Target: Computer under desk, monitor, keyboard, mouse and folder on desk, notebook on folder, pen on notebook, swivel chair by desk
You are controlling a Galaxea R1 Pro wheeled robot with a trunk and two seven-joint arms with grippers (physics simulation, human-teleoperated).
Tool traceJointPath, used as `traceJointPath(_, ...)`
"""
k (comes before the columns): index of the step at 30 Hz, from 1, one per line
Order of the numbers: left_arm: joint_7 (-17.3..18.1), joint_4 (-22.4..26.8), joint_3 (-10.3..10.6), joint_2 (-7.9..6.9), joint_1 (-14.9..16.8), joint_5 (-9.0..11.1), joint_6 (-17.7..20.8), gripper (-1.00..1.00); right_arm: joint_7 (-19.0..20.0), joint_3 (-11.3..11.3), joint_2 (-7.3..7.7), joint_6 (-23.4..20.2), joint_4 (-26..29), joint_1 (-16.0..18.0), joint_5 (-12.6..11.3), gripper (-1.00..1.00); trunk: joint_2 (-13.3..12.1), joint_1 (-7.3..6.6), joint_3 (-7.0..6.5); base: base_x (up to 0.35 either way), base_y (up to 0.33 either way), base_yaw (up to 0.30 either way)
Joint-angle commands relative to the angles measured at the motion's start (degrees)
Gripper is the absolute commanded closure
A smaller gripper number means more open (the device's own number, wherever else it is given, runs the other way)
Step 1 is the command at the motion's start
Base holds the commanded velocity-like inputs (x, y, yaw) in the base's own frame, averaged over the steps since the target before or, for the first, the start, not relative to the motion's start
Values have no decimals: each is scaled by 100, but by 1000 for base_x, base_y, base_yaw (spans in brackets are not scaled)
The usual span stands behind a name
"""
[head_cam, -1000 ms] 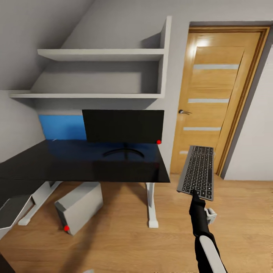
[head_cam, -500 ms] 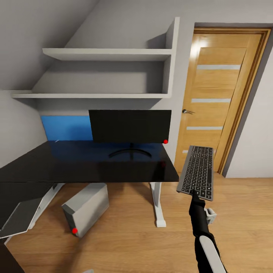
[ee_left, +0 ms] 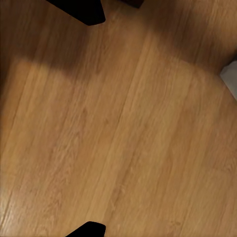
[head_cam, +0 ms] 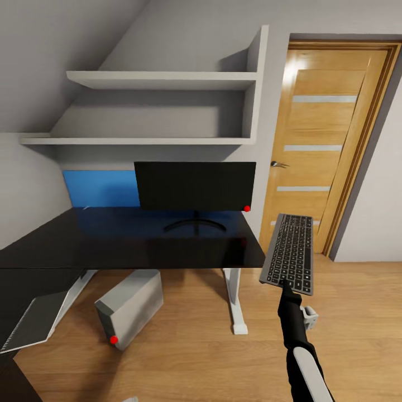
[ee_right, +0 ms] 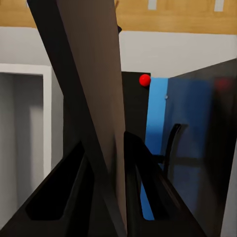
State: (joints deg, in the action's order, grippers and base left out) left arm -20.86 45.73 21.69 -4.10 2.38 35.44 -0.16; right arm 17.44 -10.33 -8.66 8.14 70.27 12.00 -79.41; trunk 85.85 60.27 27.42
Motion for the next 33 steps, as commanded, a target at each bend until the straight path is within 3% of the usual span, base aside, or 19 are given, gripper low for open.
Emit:
traceJointPath(1,-50,8,37,-10,5,42,-2,-100,46,-4,-4,-8,-5,4,-71,100,4,0,6,0,0,0)
traceJointPath(7,-51,7,50,-11,4,42,-2,-100,48,21,-12,-7,-21,4,-76,100,4,0,6,0,0,0)
traceJointPath(8,-50,7,60,-11,4,42,-2,-100,47,76,-12,-11,-21,4,-75,100,4,0,6,0,0,0)
traceJointPath(9,-55,7,102,-12,7,42,-2,-100,45,418,-10,-22,-96,-1,-83,100,4,0,6,0,0,0)
traceJointPath(26,-55,7,107,-4,5,42,-2,-100,43,764,-70,-14,-337,-5,-113,100,4,0,6,0,0,0)
traceJointPath(29,-57,7,107,-4,5,42,-2,-100,41,774,-103,-14,-350,-5,-243,100,4,0,6,0,0,0)
traceJointPath(33,-58,7,109,-4,3,42,-2,-100,40,797,-115,-14,-355,-5,-658,100,4,0,6,0,0,0)
